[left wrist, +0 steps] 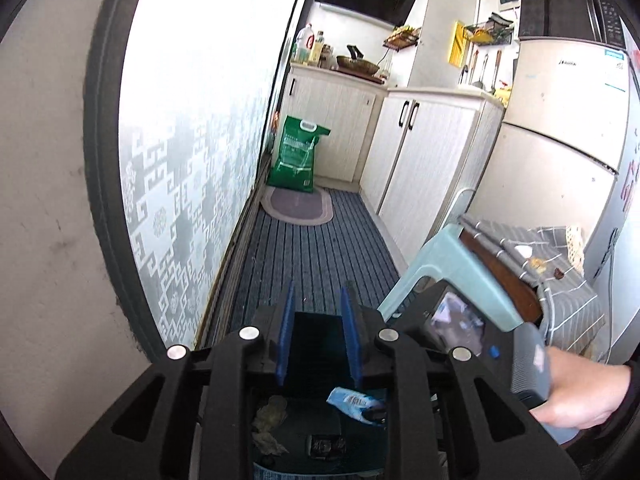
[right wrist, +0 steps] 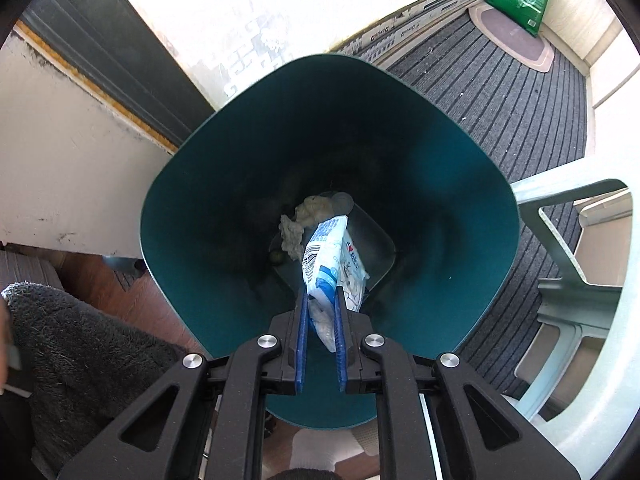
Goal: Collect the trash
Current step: 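Lower the blue wipes pack into the bin and open the right tool, then move both tools back over the cap, ginger and walnut shell on the stool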
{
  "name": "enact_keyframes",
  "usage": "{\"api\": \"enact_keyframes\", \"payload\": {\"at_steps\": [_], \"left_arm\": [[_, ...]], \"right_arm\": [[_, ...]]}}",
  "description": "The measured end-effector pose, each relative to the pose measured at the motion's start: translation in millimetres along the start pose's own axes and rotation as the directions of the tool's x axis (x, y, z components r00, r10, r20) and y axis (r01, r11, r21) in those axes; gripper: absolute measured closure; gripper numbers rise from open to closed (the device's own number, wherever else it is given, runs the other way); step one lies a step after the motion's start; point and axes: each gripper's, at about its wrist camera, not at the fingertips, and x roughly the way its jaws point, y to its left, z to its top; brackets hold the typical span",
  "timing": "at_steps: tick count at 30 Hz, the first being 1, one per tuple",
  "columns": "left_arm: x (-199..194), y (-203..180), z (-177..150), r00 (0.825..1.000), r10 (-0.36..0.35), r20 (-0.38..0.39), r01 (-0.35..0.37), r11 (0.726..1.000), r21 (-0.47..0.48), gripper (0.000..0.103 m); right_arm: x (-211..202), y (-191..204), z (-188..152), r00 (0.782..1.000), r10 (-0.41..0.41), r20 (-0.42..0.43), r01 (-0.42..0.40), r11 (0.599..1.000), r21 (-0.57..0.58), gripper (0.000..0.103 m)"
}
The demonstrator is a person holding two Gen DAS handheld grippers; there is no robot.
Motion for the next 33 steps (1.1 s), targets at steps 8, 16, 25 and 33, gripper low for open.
{"api": "enact_keyframes", "payload": {"at_steps": [8, 16, 25, 33], "left_arm": [[-32.4, -11.6, 19.5, 0.986, -0.071, 0.150, 0.075, 0.997, -0.020, 0.079], [-47.0, -15.9, 26.8, 0.969, -0.125, 0.214, 0.143, 0.987, -0.072, 0.080], [-51.1, -24.5, 33.2, 0.959, -0.152, 0.240, 0.174, 0.982, -0.076, 0.073], [-44.4, -39.9, 36.5, 0.954, -0.181, 0.240, 0.204, 0.976, -0.076, 0.068]], "right_arm": [[-1.6, 4.4, -3.9, 1.000, 0.027, -0.004, -0.028, 0.999, -0.024, 0.069], [-33.5, 12.0, -5.2, 0.995, 0.046, 0.089, -0.042, 0.998, -0.047, 0.069], [-118.7, 0.3, -15.3, 0.939, 0.059, 0.340, -0.055, 0.998, -0.020, 0.069], [-180.7, -22.8, -44.3, 0.842, 0.027, 0.538, -0.033, 0.999, 0.003, 0.069]]}}
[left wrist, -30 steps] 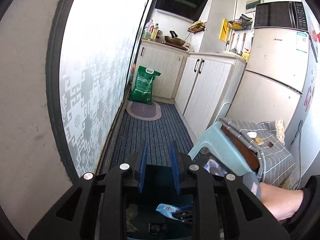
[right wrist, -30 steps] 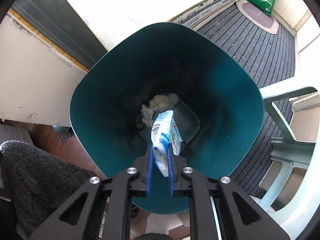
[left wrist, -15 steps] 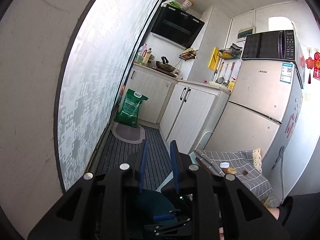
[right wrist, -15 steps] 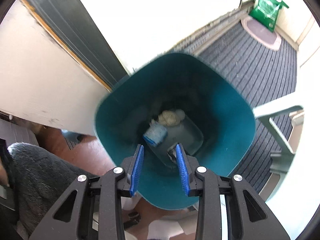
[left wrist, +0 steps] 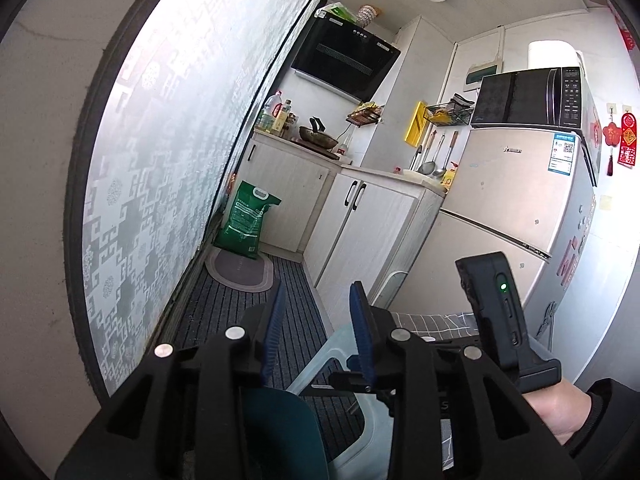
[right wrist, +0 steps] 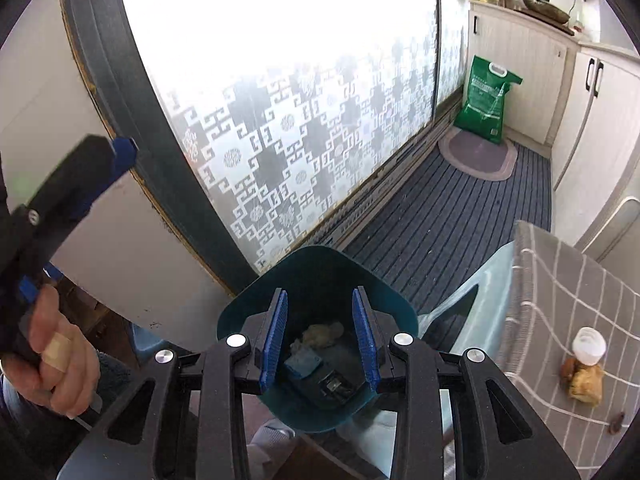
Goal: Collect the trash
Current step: 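Move both tools back over the cap, ginger and walnut shell on the stool, then lower the right tool onto the brown walnut shell and close it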
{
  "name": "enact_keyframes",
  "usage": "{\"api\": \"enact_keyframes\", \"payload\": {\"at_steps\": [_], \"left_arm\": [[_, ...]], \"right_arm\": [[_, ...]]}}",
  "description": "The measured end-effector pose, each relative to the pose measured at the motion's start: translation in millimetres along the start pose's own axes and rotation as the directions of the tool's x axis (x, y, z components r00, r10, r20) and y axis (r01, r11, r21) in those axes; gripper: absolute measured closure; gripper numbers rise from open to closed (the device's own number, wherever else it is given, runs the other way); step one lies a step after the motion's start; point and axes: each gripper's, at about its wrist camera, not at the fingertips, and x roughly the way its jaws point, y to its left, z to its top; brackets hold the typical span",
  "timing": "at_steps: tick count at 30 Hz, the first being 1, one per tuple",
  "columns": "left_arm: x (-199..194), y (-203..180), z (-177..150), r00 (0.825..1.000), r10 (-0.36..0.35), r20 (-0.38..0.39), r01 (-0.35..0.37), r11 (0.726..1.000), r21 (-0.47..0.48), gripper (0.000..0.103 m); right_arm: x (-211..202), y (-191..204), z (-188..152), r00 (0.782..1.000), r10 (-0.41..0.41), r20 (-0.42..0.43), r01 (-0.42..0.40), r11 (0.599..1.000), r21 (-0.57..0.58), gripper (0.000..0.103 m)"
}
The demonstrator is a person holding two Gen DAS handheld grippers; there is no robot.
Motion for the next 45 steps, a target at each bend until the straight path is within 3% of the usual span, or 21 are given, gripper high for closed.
{"api": "enact_keyframes", "payload": {"at_steps": [5, 11, 14, 18, 21, 31, 36, 40, 42, 45], "left_arm": [[13.7, -20.1, -3.9, 1.000, -0.018, -0.019, 0.018, 0.999, 0.026, 0.066], [37.5, -51.5, -13.2, 0.997, -0.036, -0.069, 0.041, 0.997, 0.068, 0.066], [52.4, -67.3, -18.8, 0.994, -0.037, -0.105, 0.046, 0.995, 0.086, 0.066], [73.5, -90.1, -28.4, 0.988, -0.013, -0.154, 0.035, 0.989, 0.146, 0.066], [94.6, -108.0, -38.1, 0.978, 0.026, -0.205, 0.017, 0.978, 0.206, 0.066], [149.5, -148.6, -75.5, 0.924, 0.124, -0.361, 0.019, 0.930, 0.366, 0.066], [160.6, -167.0, -88.8, 0.914, 0.180, -0.363, 0.012, 0.883, 0.469, 0.065], [171.7, -179.3, -97.0, 0.896, 0.221, -0.386, 0.015, 0.852, 0.523, 0.068], [176.4, -181.9, -99.9, 0.887, 0.227, -0.403, 0.023, 0.849, 0.529, 0.068], [182.3, -181.0, -100.9, 0.876, 0.219, -0.430, 0.031, 0.864, 0.503, 0.068]], "right_arm": [[-40.7, -26.7, -2.6, 0.992, -0.073, 0.098, 0.072, 0.997, 0.012, 0.069], [-77.0, -74.0, -21.3, 0.972, -0.180, 0.151, 0.171, 0.983, 0.068, 0.068], [-95.4, -95.2, -35.7, 0.959, -0.227, 0.171, 0.209, 0.971, 0.114, 0.059], [-115.0, -125.3, -57.0, 0.930, -0.308, 0.200, 0.273, 0.944, 0.184, 0.056], [-126.1, -145.7, -74.4, 0.924, -0.330, 0.192, 0.284, 0.931, 0.231, 0.056], [-137.8, -179.2, -111.5, 0.931, -0.323, 0.169, 0.269, 0.922, 0.279, 0.056], [-140.2, -188.6, -121.5, 0.936, -0.310, 0.164, 0.254, 0.922, 0.291, 0.056], [-143.3, -192.8, -127.1, 0.939, -0.300, 0.168, 0.242, 0.923, 0.299, 0.056], [-144.6, -194.1, -130.2, 0.940, -0.296, 0.168, 0.238, 0.924, 0.298, 0.056], [-144.9, -195.5, -133.4, 0.942, -0.291, 0.165, 0.234, 0.926, 0.298, 0.056]]}}
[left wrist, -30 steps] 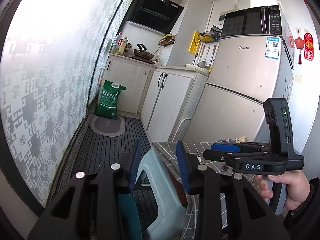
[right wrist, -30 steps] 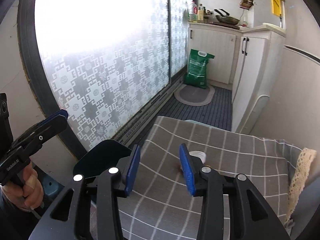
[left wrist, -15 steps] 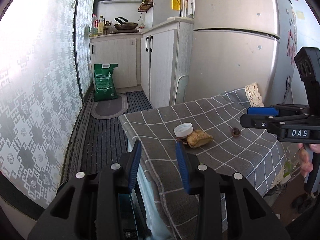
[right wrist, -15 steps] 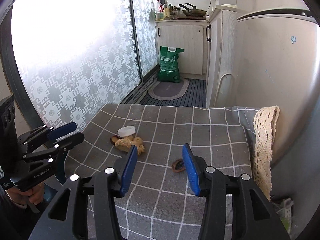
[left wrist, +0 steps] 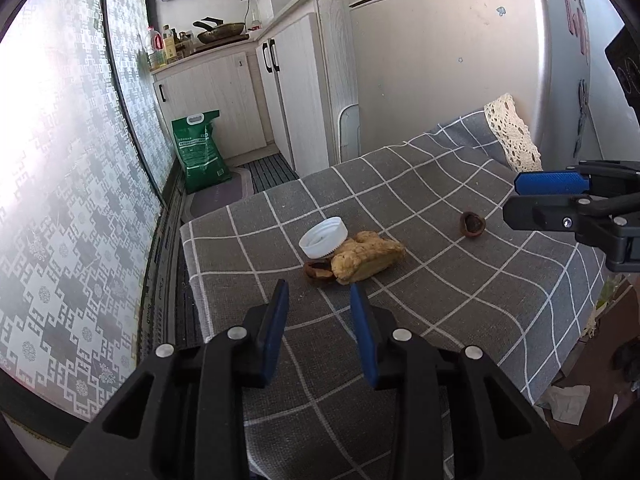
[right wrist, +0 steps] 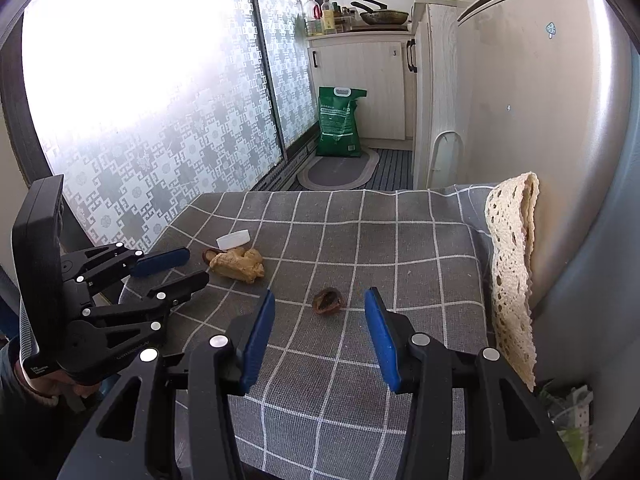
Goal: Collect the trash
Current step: 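Lower the right tool onto the brown walnut shell and close it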
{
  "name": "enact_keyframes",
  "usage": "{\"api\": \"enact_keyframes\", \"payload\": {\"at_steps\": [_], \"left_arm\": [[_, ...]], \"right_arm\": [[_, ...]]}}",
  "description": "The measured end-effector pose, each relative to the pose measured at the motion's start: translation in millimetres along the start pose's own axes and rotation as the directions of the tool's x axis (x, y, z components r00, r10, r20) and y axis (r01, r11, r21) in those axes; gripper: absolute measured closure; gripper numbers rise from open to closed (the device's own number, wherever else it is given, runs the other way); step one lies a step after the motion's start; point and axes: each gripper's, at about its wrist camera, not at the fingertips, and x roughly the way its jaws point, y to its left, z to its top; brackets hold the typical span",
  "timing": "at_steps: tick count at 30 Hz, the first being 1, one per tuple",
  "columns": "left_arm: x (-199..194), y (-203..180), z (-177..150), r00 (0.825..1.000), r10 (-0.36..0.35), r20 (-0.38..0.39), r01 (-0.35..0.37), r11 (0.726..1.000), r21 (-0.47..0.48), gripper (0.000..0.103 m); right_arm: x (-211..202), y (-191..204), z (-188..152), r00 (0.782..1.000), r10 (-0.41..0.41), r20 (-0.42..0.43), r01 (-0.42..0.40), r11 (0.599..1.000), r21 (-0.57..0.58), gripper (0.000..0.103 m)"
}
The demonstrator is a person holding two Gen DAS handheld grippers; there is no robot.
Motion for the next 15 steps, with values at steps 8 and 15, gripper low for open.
{"api": "enact_keyframes", "payload": {"at_steps": [8, 15], "left_arm": [[11.7, -2.5, 3.7, 1.000, -0.002, -0.015, 0.002, 1.000, -0.011, 0.068], [18.7, 0.6, 7.6, 0.999, -0.032, -0.018, 0.031, 0.999, -0.037, 0.068]], "right_arm": [[0.4, -11.4, -7.1, 1.000, 0.010, -0.016, -0.010, 1.000, 0.010, 0.056], [3.0, -14.8, -10.8, 0.999, 0.015, -0.033, -0.015, 1.000, 0.010, 0.056]]}}
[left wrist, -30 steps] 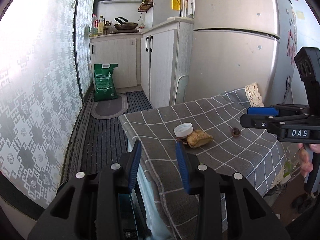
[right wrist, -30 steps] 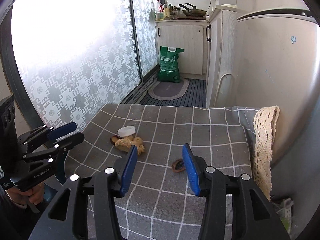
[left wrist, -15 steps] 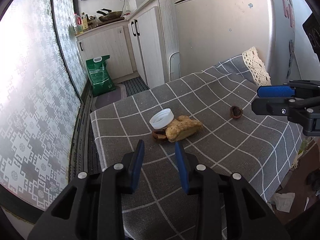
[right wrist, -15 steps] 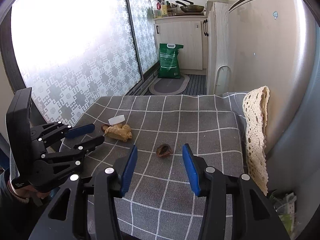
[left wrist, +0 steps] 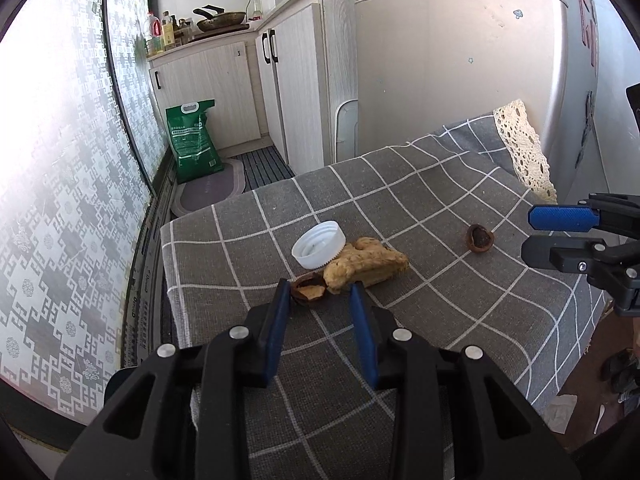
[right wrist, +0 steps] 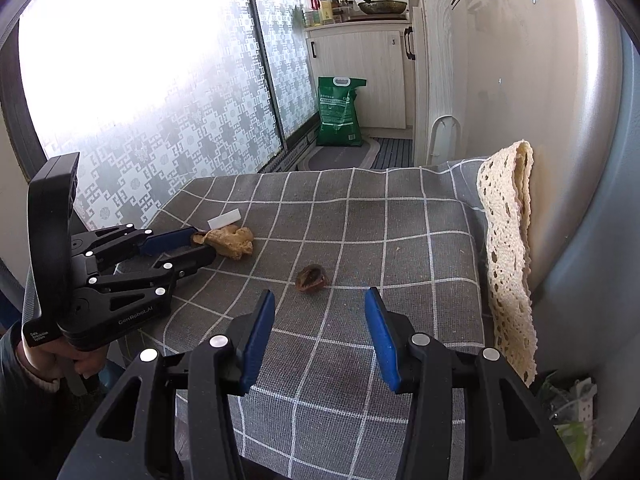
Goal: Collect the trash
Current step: 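Lower the right tool onto the brown walnut shell and close it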
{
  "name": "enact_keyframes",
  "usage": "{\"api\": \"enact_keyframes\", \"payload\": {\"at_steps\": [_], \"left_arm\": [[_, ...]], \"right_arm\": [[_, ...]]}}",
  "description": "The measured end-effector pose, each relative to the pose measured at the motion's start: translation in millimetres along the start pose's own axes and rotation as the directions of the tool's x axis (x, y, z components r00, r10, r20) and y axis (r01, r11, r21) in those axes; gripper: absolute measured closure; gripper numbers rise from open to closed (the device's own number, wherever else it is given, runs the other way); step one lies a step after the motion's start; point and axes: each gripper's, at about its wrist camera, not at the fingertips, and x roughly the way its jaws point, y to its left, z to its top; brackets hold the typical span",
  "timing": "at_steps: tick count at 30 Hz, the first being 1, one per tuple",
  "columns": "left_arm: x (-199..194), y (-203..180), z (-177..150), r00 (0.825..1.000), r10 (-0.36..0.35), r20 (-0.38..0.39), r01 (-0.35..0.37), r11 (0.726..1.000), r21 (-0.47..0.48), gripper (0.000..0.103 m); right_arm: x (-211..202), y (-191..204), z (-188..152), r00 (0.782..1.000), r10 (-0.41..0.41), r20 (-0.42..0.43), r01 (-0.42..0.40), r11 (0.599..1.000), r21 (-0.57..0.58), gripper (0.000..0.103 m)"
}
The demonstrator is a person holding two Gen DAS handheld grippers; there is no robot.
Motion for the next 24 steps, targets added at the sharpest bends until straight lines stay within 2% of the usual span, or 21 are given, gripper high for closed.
{"api": "enact_keyframes", "payload": {"at_steps": [6, 12, 16, 24], "left_arm": [[4.3, 2.9, 3.5, 1.000, -0.026, -0.002, 0.026, 0.999, -0.018, 0.069], [3.1, -0.6, 2.4, 0.999, -0.047, 0.000, 0.047, 0.999, -0.002, 0.084], [1.0, -0.9, 1.0, 0.999, -0.048, 0.005, 0.048, 0.999, -0.006, 0.085], [-10.6, -0.4, -4.2, 0.995, -0.094, 0.021, 0.094, 0.995, -0.017, 0.085]], "right_arm": [[3.2, -1.5, -2.2, 1.000, 0.001, -0.014, -0.001, 1.000, -0.003, 0.056], [6.8, -0.5, -3.6, 1.000, -0.003, -0.027, 0.002, 1.000, -0.007, 0.056], [9.3, 1.2, -1.3, 1.000, -0.004, -0.028, 0.004, 1.000, -0.014, 0.056], [22.8, 8.6, 2.3, 0.998, -0.040, -0.050, 0.038, 0.998, -0.045, 0.056]]}}
